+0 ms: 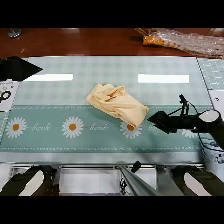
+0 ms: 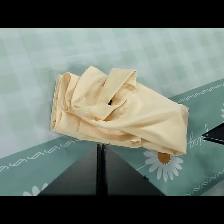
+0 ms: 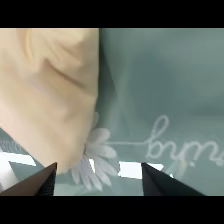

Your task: Fold the shirts.

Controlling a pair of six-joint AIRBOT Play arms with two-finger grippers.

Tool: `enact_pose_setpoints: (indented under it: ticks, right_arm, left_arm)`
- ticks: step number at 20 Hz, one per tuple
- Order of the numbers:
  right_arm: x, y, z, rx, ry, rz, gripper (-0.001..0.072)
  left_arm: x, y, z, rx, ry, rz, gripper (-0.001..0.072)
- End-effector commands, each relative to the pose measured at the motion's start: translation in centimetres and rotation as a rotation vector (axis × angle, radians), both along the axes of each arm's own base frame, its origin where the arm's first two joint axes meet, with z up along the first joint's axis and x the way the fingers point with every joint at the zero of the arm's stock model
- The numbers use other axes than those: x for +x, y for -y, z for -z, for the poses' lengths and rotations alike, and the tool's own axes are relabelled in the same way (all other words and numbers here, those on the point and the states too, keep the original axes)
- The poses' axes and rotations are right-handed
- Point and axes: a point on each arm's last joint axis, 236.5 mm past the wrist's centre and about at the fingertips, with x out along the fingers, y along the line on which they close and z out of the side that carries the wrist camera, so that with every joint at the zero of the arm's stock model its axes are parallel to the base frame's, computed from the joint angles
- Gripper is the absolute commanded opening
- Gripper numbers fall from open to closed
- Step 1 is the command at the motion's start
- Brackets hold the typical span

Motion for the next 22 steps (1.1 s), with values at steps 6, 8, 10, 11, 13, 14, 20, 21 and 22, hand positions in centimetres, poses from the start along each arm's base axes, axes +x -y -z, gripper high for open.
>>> enact_pose_setpoints:
  ticks: [6,8,10,11,13,14,20,21,22]
  right_arm:
    - [2.5,-2.9,3.5,-0.026,0.016,0.177,0.06]
    - [2.4,-4.4,4.4,-0.001,-0.006,0.181,0.0595]
    - [3.2,-5.6,4.2,0.032,0.018,0.196,0.0568]
    - [3.8,-5.9,3.8,0.039,0.047,0.196,0.0482]
    - [5.5,-6.4,2.1,0.048,0.113,0.171,0.0217]
    - [6.3,-6.9,0.9,0.062,0.144,0.155,0.0046]
    - [12.3,-6.1,-15.7,0.07,0.517,-0.002,0.0017]
    - [12.9,-4.4,-18.9,0.067,0.546,0.026,0.0017]
    - [13.0,-2.7,-21.5,0.051,0.569,0.035,0.0017]
  left_arm:
    - [0.0,0.0,0.0,-0.003,-0.004,-0.005,0.0018]
    - [0.0,0.0,0.0,-0.003,-0.004,-0.005,0.0018]
    - [0.0,0.0,0.0,-0.003,-0.004,-0.004,0.0018]
    - [0.0,0.0,0.0,-0.002,-0.003,-0.005,0.0018]
    - [0.0,0.0,0.0,-0.002,-0.004,-0.004,0.0018]
    - [0.0,0.0,0.0,-0.002,-0.003,-0.005,0.0018]
    - [1.2,-0.4,-0.7,-0.009,0.042,-0.042,0.0018]
    - [1.6,-0.6,-0.8,-0.012,0.054,-0.054,0.0018]
    - [2.0,-0.8,-0.8,-0.014,0.059,-0.064,0.0018]
